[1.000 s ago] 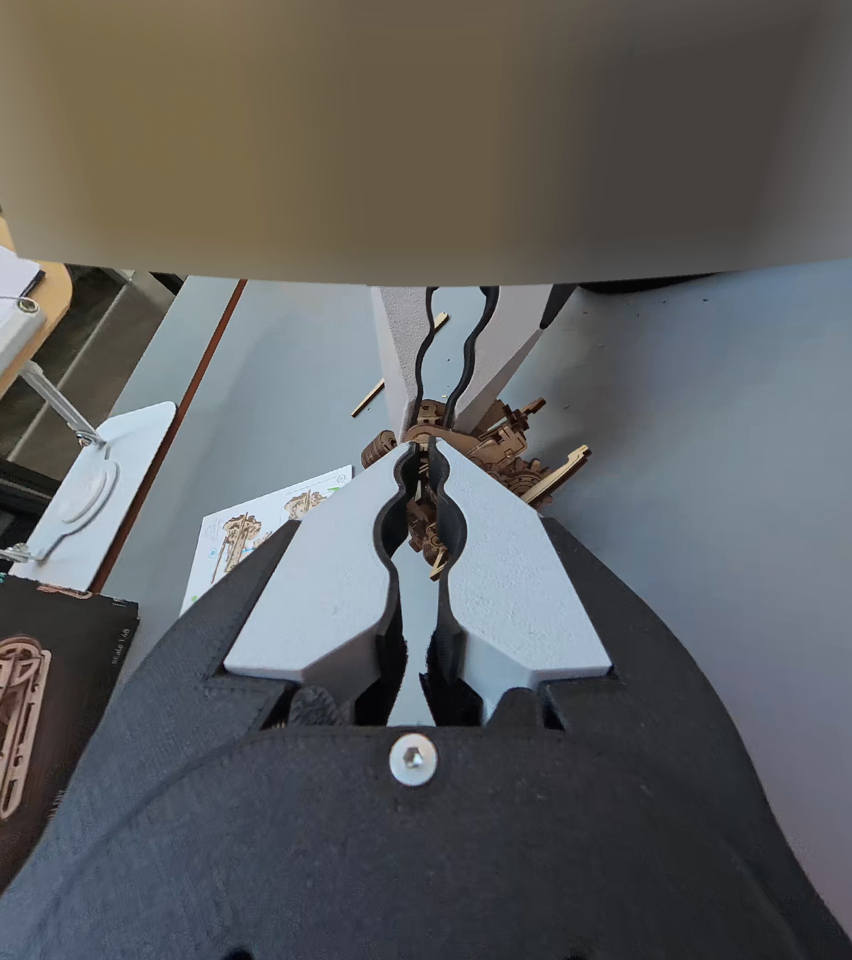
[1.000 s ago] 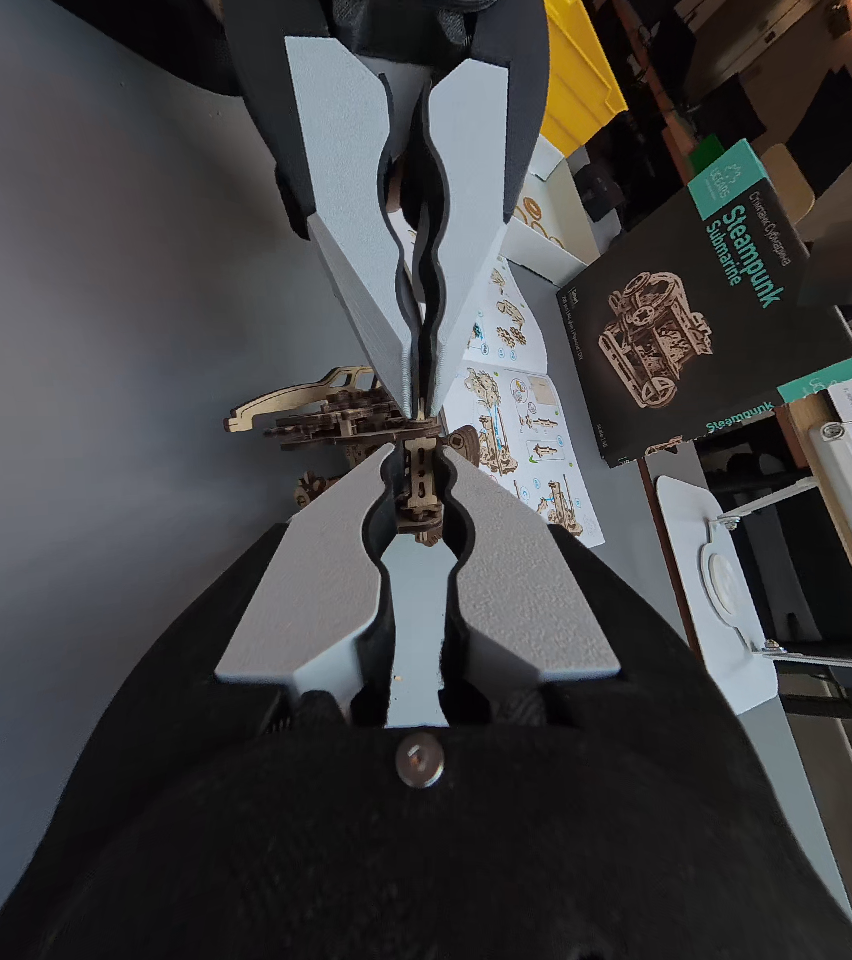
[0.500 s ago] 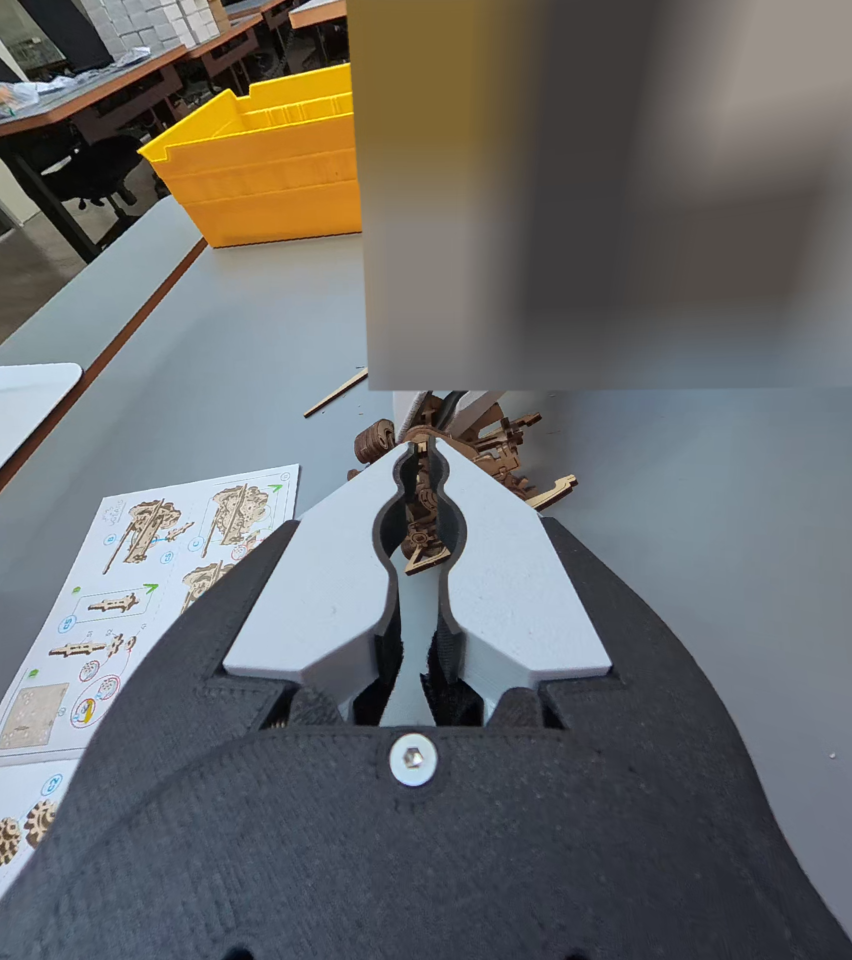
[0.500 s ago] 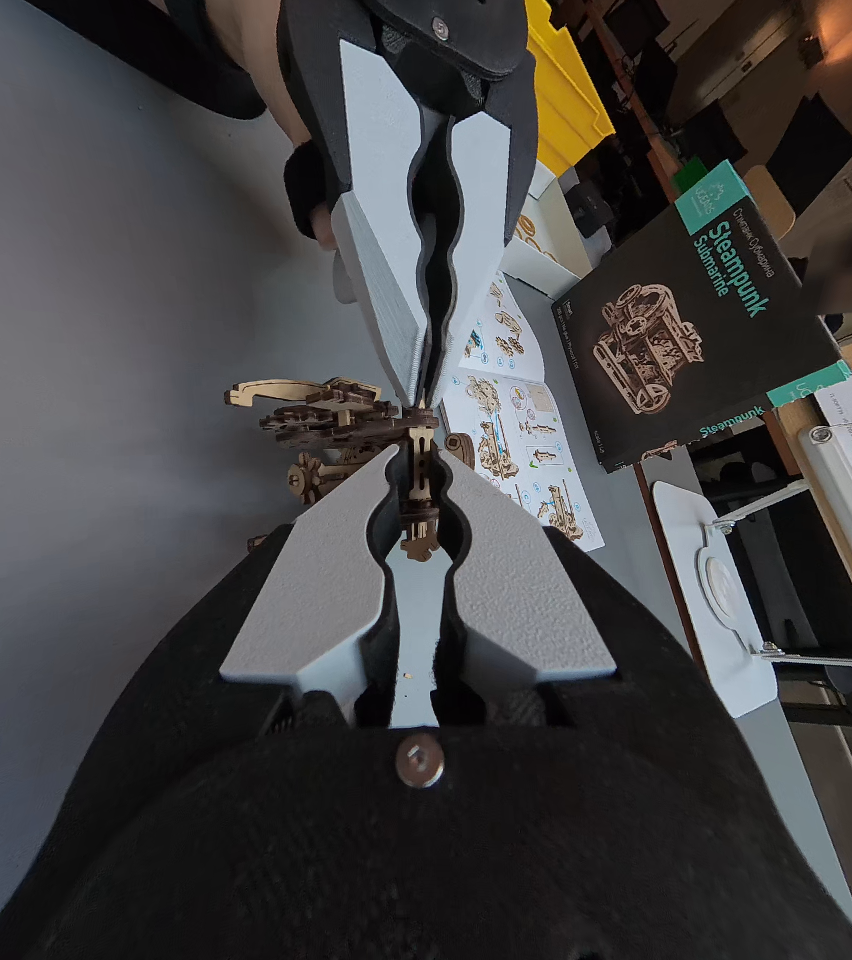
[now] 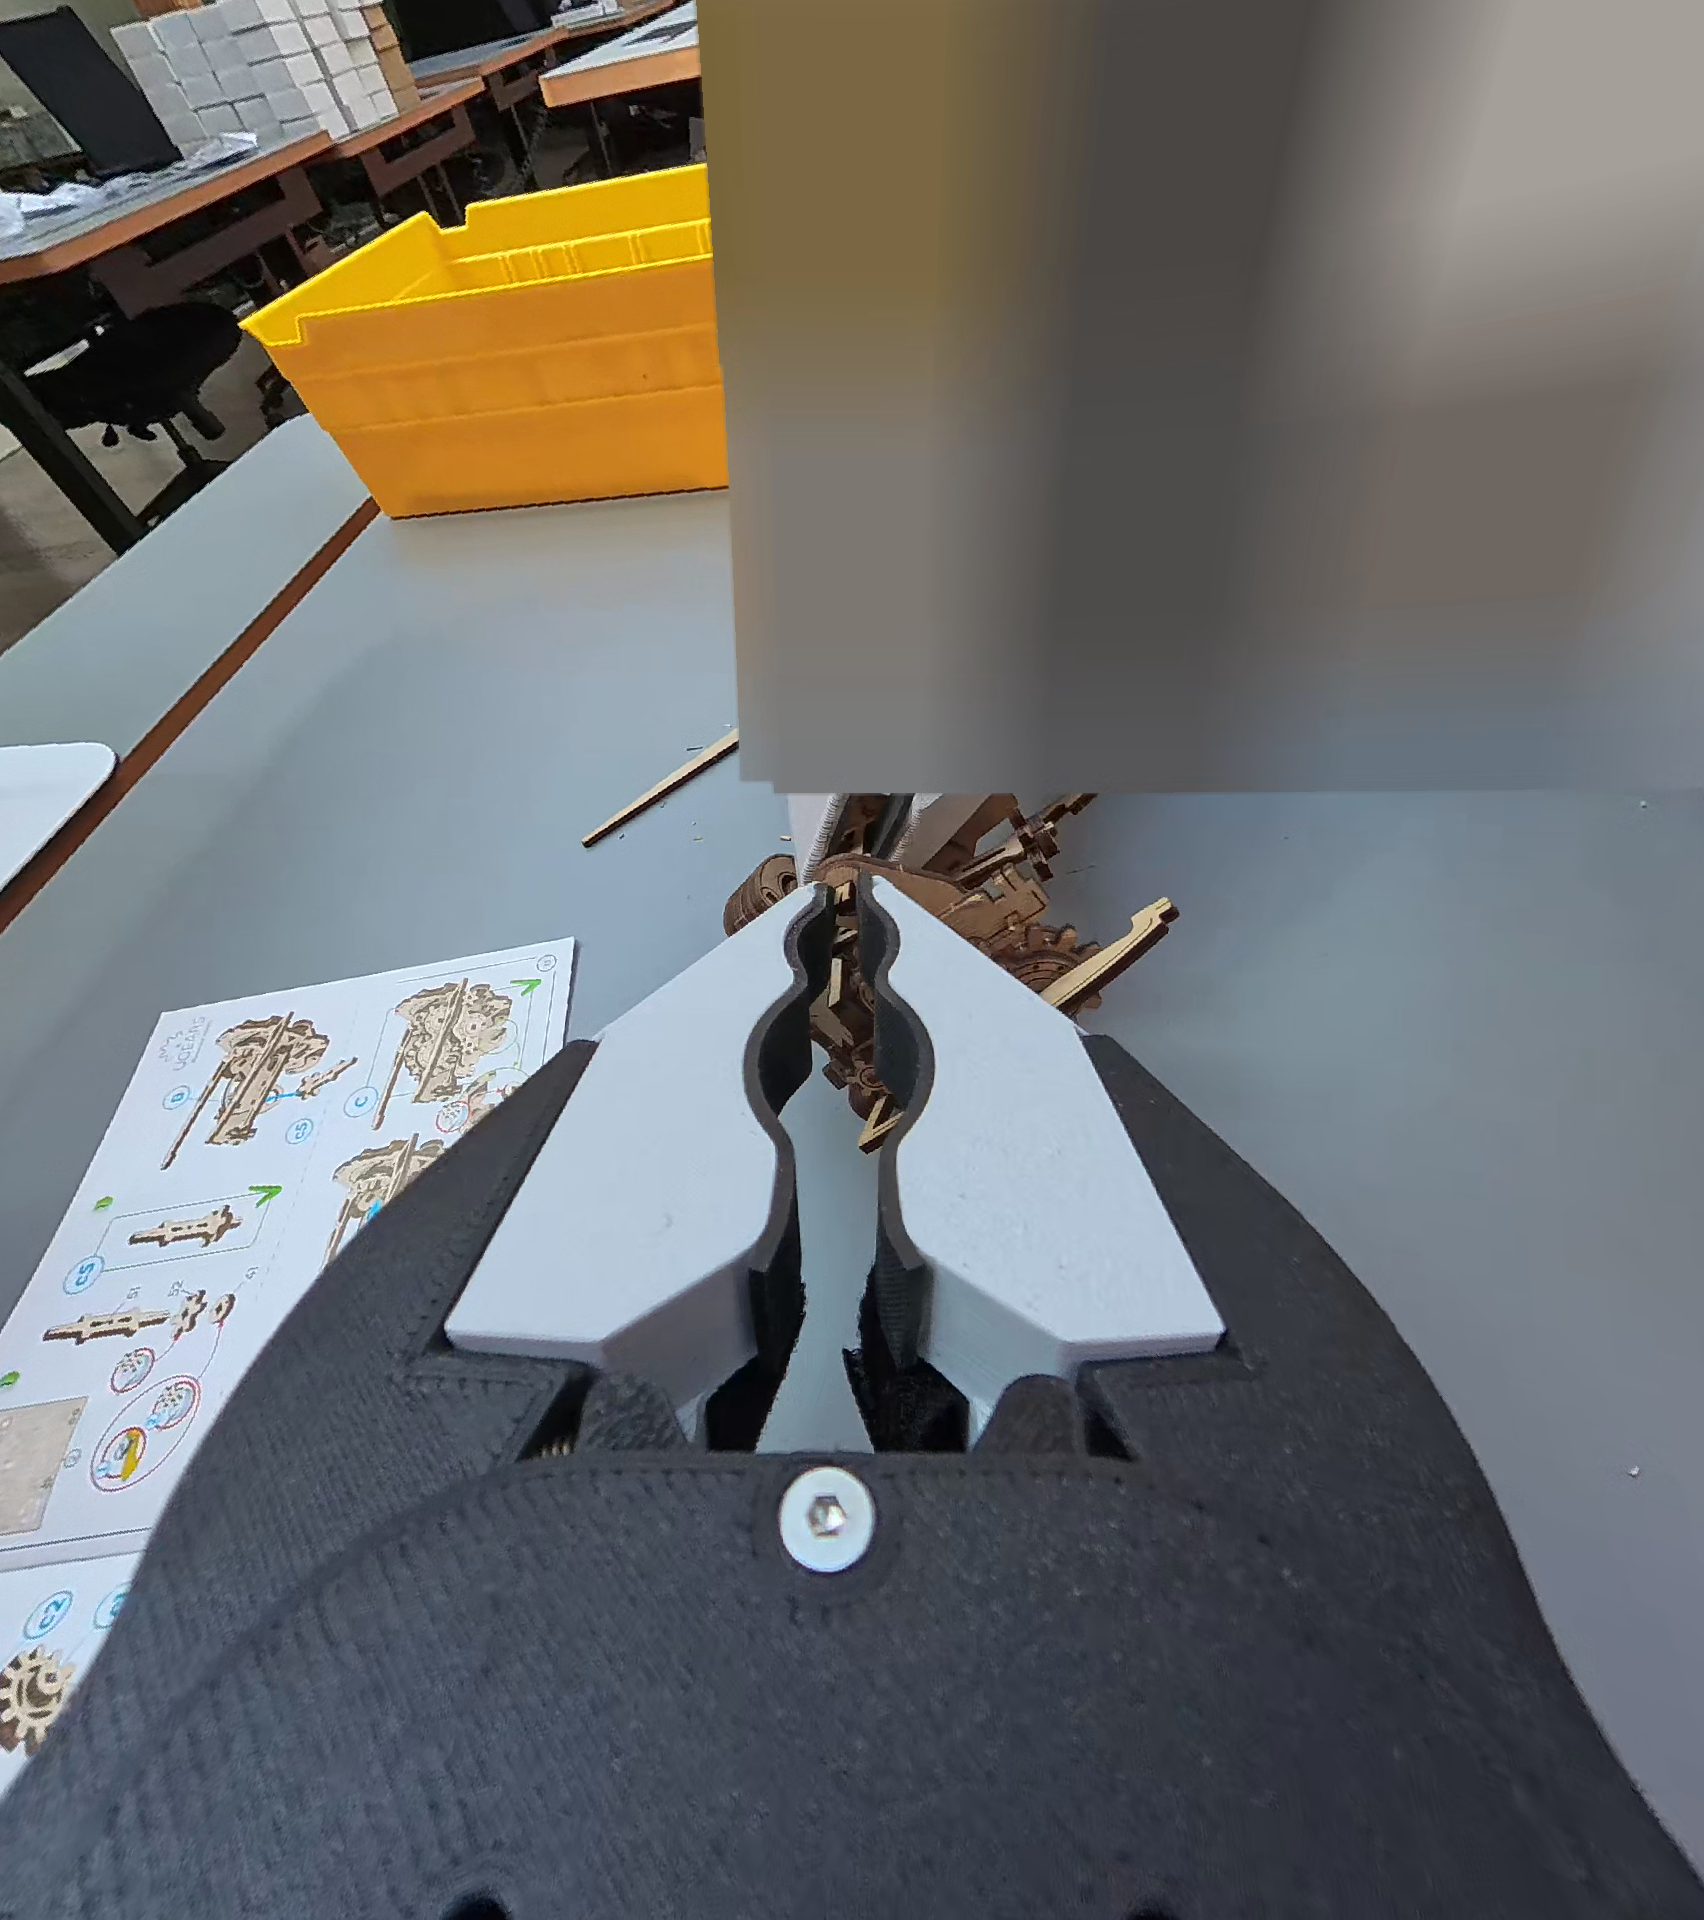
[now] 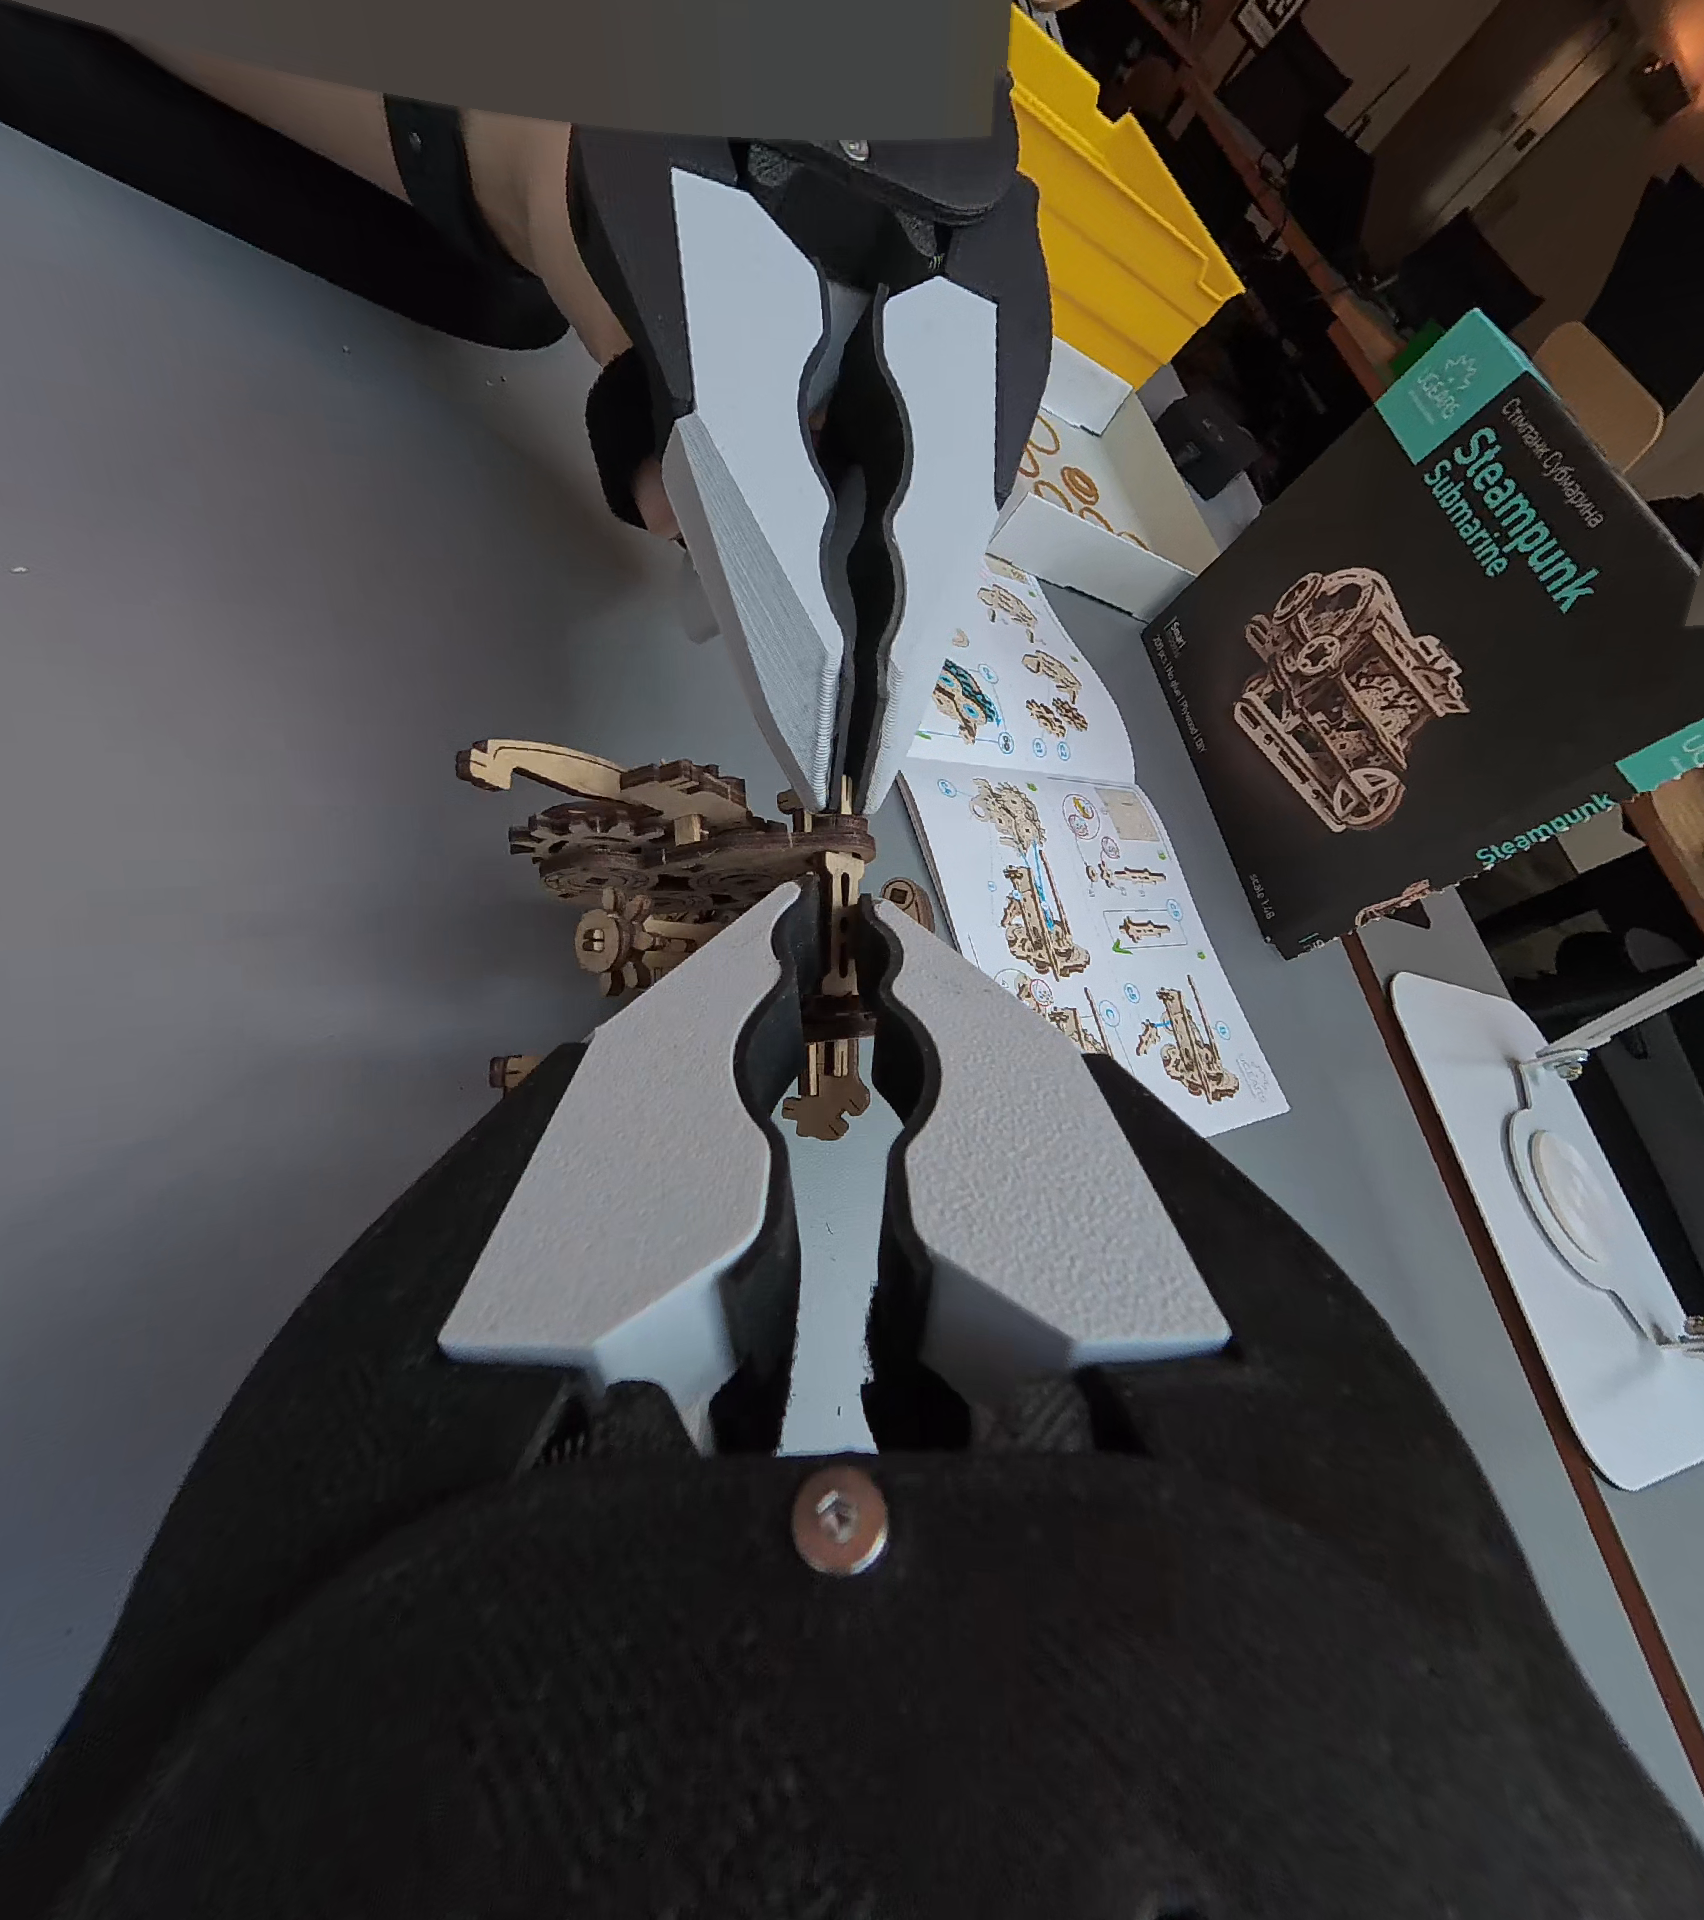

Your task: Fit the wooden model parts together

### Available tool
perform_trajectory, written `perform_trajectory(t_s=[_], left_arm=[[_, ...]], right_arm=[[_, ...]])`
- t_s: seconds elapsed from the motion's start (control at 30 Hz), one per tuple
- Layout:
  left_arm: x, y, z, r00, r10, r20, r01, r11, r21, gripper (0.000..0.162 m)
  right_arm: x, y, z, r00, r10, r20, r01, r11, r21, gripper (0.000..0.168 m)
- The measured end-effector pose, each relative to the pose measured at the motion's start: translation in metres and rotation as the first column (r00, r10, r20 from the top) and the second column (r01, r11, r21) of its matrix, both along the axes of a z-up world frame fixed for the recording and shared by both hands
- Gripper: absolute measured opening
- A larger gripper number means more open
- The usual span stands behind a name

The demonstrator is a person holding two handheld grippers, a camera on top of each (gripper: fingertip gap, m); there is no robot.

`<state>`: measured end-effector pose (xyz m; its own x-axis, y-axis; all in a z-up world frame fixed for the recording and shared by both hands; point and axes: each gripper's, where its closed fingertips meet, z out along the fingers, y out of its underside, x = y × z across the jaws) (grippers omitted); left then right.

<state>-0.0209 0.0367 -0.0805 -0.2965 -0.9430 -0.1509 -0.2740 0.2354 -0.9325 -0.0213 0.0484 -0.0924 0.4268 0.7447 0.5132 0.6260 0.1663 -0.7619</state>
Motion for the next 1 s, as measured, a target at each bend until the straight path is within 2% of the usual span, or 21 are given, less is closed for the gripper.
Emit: perform_trajectory(t_s=[0.23, 0.37, 0.73, 1.0], left_arm=[[-0.0039, -0.0069, -0.0005, 0.999, -0.052, 0.001, 0.052, 0.998, 0.023, 0.002], [-0.0049, -0.0091, -0.0011, 0.998, -0.066, 0.005, 0.066, 0.998, -0.013, 0.002], [-0.0041, -0.0082, -0.0068, 1.000, 0.019, 0.013, -0.018, 1.000, -0.021, 0.002], [-0.0027, -0.0094, -0.0079, 0.999, 0.034, 0.028, -0.034, 0.999, -0.020, 0.001]], right_arm=[[-0.0049, -0.0067, 0.0027, 0.999, 0.042, -0.035, -0.042, 0.999, -0.002, 0.002], [-0.0062, -0.0095, 0.0021, 0.998, 0.060, -0.016, -0.060, 0.998, 0.024, 0.001], [-0.0062, -0.0088, 0.0008, 0.998, 0.008, -0.067, -0.009, 1.000, -0.024, 0.000], [-0.0067, -0.0105, -0.0006, 0.998, 0.004, -0.070, -0.007, 0.999, -0.045, 0.000]])
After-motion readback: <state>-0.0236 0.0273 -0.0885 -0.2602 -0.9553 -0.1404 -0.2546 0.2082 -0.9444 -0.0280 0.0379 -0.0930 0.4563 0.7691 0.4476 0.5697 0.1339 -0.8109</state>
